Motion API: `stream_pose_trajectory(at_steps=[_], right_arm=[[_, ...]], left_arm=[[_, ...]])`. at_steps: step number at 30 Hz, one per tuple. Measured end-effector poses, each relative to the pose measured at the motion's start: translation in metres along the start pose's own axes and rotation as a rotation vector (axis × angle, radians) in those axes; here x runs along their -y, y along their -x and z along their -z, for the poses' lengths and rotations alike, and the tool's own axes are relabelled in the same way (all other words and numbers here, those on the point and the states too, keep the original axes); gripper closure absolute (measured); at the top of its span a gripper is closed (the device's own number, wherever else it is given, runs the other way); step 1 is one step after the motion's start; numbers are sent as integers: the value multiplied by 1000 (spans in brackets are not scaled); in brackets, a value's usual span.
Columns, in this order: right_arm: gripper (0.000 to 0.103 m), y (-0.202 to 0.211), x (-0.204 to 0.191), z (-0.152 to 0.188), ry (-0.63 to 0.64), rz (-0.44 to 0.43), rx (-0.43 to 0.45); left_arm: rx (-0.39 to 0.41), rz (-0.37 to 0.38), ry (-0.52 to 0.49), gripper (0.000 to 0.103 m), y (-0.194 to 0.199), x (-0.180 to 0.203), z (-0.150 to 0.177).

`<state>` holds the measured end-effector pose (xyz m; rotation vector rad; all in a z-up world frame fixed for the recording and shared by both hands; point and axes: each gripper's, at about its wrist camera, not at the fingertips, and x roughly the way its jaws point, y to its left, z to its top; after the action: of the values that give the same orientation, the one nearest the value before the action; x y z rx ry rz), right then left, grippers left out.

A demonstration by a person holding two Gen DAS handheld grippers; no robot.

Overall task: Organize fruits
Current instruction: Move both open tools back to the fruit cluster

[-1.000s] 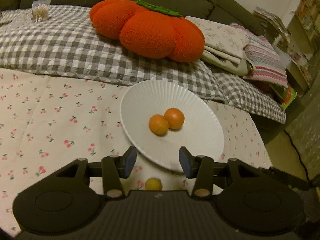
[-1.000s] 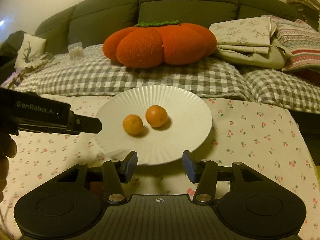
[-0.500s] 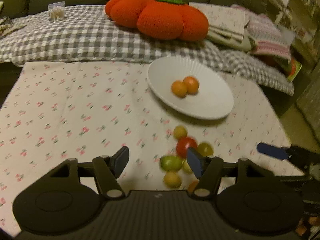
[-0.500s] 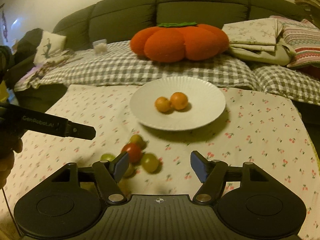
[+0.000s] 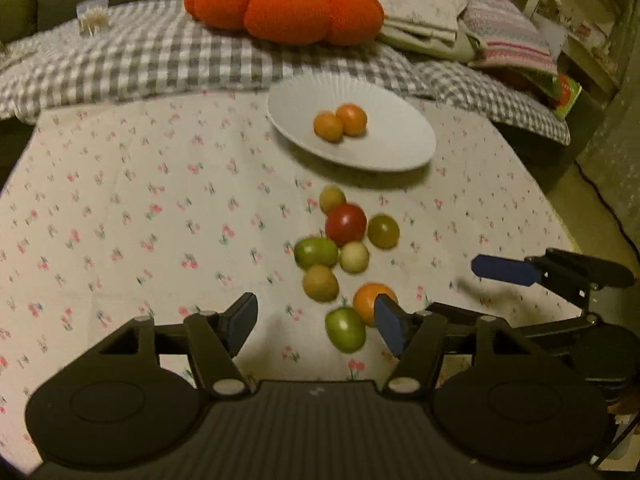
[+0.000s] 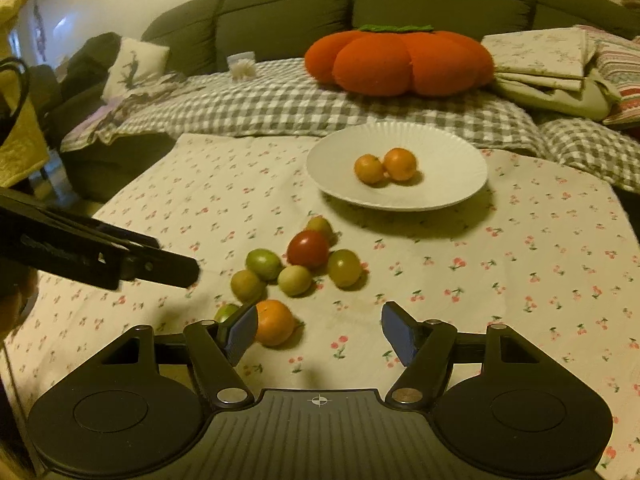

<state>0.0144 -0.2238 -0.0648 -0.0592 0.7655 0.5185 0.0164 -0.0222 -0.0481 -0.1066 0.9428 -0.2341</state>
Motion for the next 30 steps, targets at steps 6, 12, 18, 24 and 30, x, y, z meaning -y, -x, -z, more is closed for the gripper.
stream_pose_trajectory(at_steps=[6,12,18,24,30], right_arm=[[38,-2,-14,5,80,-16,8],[52,-8,-9,7,78,-17,-17],[54,-11,-9,10,91,-18,-25],[54,-15,-8,13,100,-12,-38],[54,-17,-12,15,137,-12,-40]], left_arm=[[-31,19,57,42,-17,-6,7],[-33,34,45,57,-22,-5,9],[-42,48,10,60,-27,2,12],[-45,35,-17,60,-34,5,15],[-35,54,-46,69,-38,8,17]])
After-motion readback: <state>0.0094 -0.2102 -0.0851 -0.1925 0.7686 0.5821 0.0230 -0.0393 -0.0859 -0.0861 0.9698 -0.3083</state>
